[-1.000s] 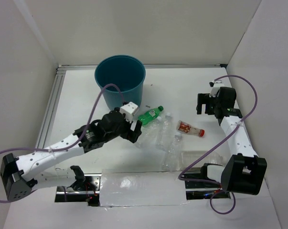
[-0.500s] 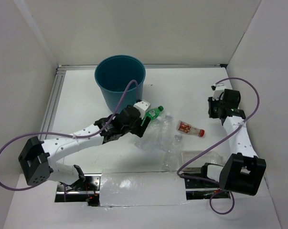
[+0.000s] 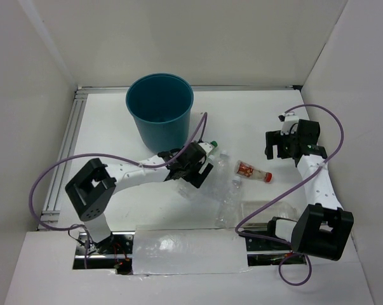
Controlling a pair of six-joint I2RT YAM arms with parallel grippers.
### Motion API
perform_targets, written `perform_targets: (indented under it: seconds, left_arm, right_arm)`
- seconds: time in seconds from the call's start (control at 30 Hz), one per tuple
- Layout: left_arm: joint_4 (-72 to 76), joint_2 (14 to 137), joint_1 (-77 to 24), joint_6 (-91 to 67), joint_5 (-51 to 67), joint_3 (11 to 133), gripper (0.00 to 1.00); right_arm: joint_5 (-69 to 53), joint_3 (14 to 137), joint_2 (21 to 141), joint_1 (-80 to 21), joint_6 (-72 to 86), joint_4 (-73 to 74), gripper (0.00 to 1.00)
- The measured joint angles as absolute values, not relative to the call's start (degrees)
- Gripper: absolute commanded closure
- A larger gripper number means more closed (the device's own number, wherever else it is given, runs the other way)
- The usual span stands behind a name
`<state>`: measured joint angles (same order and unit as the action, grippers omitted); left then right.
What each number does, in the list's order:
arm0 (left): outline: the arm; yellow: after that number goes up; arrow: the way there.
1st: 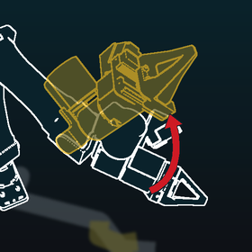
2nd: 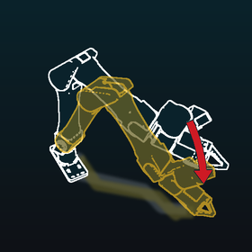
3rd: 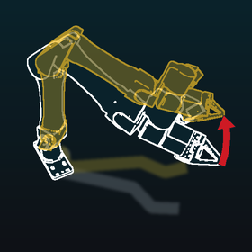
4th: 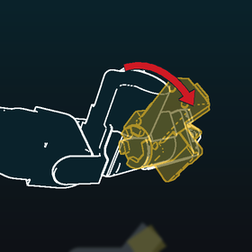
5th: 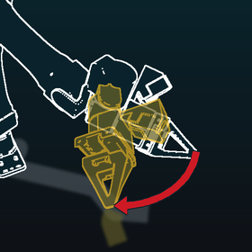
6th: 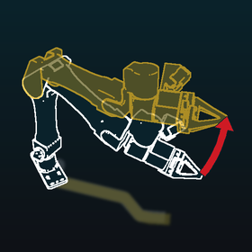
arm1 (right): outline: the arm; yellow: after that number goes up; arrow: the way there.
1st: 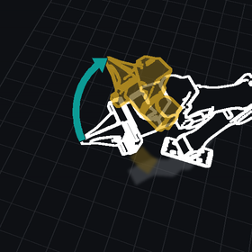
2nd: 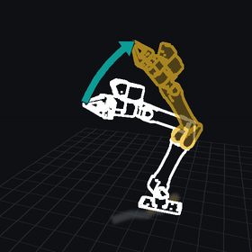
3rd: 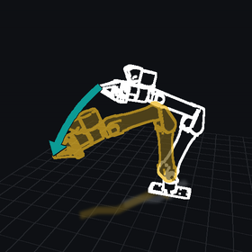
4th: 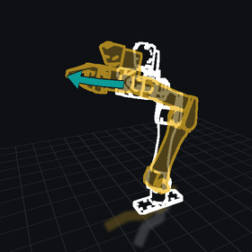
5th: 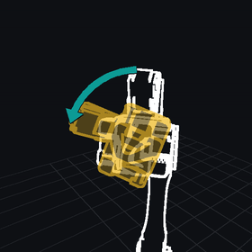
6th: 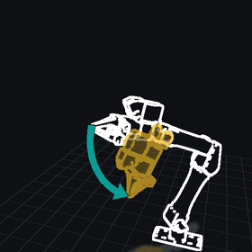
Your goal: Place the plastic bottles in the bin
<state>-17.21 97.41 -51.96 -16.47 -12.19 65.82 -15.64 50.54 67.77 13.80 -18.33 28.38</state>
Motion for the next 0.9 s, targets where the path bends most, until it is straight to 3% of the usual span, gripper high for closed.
perform_targets:
  seconds: [0.1, 0.13, 0.23, 0.27, 0.3, 0.4, 0.43, 0.5, 0.57, 0.6, 0.7, 0.9]
  left_arm:
    - [-18.24, 100.44, -52.42, -16.75, -11.0, 66.02, 0.09]
    - [-18.63, 100.92, -52.51, -16.64, -10.72, 66.04, 0.16]
    - [-19.42, 103.48, -52.95, -16.84, -9.98, 66.13, 0.43]
    - [-19.38, 103.66, -53.04, -16.99, -9.93, 66.3, 0.62]
    - [-19.29, 103.5, -53.28, -17.19, -9.76, 66.67, 0.69]
    - [-20.49, 102.74, -54.35, -16.86, -9.72, 67.26, 0.89]
    - [-21.96, 102.06, -54.96, -16.75, -9.8, 67.88, 0.89]
    - [-24.75, 99.79, -56.34, -16.51, -10.02, 70.26, 0.89]
    - [-26.39, 96.36, -57.12, -16.25, -10.13, 74.43, 0.89]
    - [-26.7, 94.48, -57.19, -16.12, -10.22, 77.1, 0.89]
    - [-24.88, 89.08, -54.76, -15.0, -10.61, 86.28, 0.89]
    - [-14.74, 83.07, -42.22, -13.82, -16.43, 96.55, 0.86]
  right_arm:
    - [-16.23, 50.57, 67.79, 13.8, -18.52, 28.4, 0.06]
    - [-16.53, 50.59, 67.96, 13.8, -18.52, 28.4, 0.06]
    - [-17.34, 50.63, 68.82, 13.8, -18.55, 28.45, 0.06]
    - [-17.5, 50.63, 69.08, 13.8, -18.55, 28.47, 0.07]
    - [-17.69, 50.63, 69.38, 13.8, -18.61, 28.56, 0.11]
    - [-18.55, 50.63, 69.6, 13.8, -19.68, 28.88, 0.55]
    - [-19.09, 50.63, 69.54, 13.8, -19.79, 28.99, 0.63]
    - [-20.4, 50.63, 69.28, 13.8, -20.51, 29.28, 0.68]
    - [-22.41, 50.61, 68.62, 13.8, -21.69, 29.43, 0.58]
    - [-23.44, 50.59, 68.25, 13.8, -22.28, 29.5, 0.34]
    - [-27.53, 50.52, 67.07, 13.8, -25.56, 29.71, 0.19]
    - [-31.44, 49.76, 66.54, 13.8, -28.56, 29.78, 0.23]
